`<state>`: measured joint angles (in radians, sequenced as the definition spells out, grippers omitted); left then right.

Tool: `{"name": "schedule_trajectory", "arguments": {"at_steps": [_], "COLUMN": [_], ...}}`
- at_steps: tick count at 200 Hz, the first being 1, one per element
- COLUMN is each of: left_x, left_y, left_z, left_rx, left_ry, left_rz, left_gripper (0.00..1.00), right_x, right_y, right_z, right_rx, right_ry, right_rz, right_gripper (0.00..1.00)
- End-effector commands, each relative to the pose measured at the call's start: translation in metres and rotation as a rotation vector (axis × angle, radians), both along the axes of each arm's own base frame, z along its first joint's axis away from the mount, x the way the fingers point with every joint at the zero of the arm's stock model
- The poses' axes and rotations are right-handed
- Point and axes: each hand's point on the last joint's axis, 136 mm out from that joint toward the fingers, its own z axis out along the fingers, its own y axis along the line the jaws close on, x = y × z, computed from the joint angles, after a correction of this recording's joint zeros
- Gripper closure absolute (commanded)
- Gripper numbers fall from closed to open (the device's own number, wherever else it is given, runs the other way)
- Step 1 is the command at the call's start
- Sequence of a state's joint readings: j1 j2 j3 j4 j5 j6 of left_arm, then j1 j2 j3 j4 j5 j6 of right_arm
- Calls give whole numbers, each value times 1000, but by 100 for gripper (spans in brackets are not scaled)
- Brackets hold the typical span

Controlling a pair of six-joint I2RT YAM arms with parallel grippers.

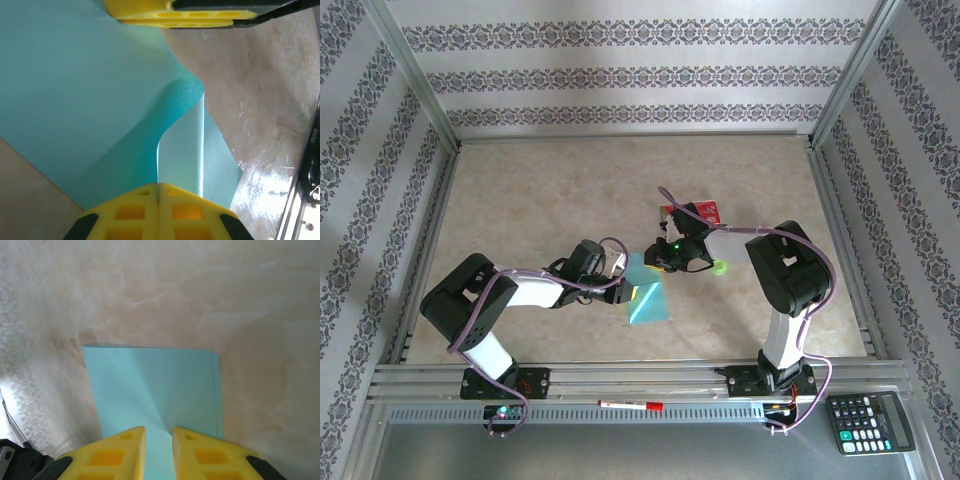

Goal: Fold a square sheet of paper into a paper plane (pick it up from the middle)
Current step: Fold the triangle a second time at the center of the table.

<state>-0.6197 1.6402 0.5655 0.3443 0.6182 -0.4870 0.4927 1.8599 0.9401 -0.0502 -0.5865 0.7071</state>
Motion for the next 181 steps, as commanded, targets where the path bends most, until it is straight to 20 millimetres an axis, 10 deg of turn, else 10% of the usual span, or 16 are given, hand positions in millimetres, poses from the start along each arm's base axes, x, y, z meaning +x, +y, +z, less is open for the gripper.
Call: {"name": "schedule_trajectory", "arguments": {"at_steps": [1, 181], "left_x": [3, -7], "left_y": [5, 7], "left_z": [0, -4], "left_rx": [4, -6], "left_ry": [2, 45], "left_rz": [8, -8], "left_gripper": [99, 98], "right_x": [-5, -6], "right_y": [-8, -7], "right_z": [-17, -17], "right_rx": [-33, -31], "right_ry": [33, 36], "right_rz": [-8, -10], "right_gripper": [77, 77]}}
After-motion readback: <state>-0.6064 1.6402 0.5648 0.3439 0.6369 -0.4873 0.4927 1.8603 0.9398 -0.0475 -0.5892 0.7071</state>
